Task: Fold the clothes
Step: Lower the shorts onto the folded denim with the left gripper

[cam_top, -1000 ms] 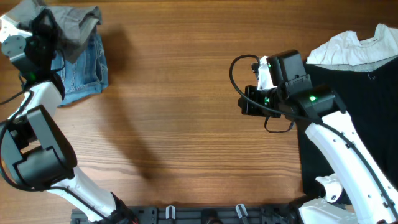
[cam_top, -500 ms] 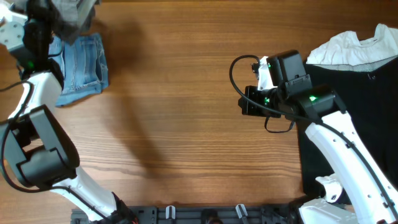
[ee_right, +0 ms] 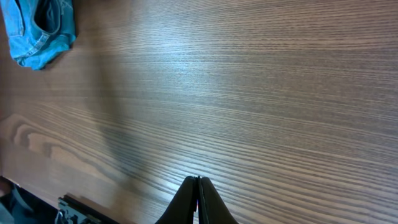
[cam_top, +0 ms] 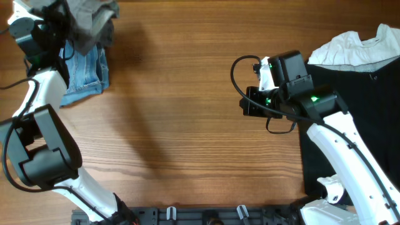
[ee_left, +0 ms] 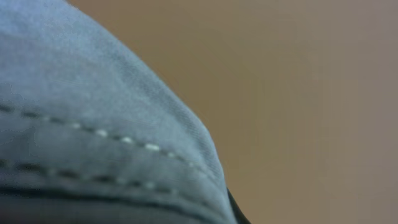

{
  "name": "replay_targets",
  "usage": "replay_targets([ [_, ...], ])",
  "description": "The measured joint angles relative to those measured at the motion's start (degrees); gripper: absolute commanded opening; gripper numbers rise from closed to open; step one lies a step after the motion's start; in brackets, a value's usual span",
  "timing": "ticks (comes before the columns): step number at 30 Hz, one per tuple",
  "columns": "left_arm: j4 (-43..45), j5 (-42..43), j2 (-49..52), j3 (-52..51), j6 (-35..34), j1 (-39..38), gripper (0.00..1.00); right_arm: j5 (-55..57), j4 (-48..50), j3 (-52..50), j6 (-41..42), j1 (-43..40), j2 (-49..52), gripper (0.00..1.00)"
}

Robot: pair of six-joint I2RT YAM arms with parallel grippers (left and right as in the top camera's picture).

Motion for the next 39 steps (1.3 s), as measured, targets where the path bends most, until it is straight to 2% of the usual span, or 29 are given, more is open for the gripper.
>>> replay_targets([
  [9,-22.7,3.8,-1.1,0.2,7.2,6.8,0.04,0.0,0.0,0.0,0.0,0.0,0.0,0.06],
  [10,-25.2,3.8,-1.5,0.1,7.9,7.5,0.10,0.1,0.0,0.0,0.0,0.0,0.0,0.06],
  [11,-29.2,3.9,-2.3,0.2,8.9,8.4,0.20,0.2,0.0,0.0,0.0,0.0,0.0,0.05],
  [14,-37.7,3.0,-4.0,0.3,10.8,10.1,0.28,0.4,0.0,0.0,-0.2,0.0,0.0,0.05],
  [16,-41.8,1.9,-4.4,0.5,11.7,10.8,0.44,0.5,-0.1,0.0,-0.5,0.0,0.0,0.05],
  [22,-54.6,1.1,-6.2,0.5,18.2,14.5,0.45,0.8,-0.1,0.0,-1.5,0.0,0.0,0.06],
  [25,-58.9,1.1,-10.4,0.5,20.5,17.6,0.43,0.9,-0.2,0.0,-1.8,0.0,0.0,0.06],
  [26,-59.6,1.1,-12.0,0.5,21.1,18.5,0.38,0.9,-0.2,0.0,-2.1,0.0,0.0,0.06],
  [29,-60.6,1.1,-19.5,0.5,23.0,22.1,0.04,1.0,0.0,0.0,-2.8,0.0,0.0,0.06],
  [34,-57.8,1.0,-28.2,0.8,24.3,22.5,0.04,1.1,0.1,0.0,-3.0,0.0,0.0,0.06],
  [39,-50.0,-0.5,-25.0,1.3,28.6,14.3,0.04,1.1,0.0,0.0,-3.0,0.0,0.0,0.06],
])
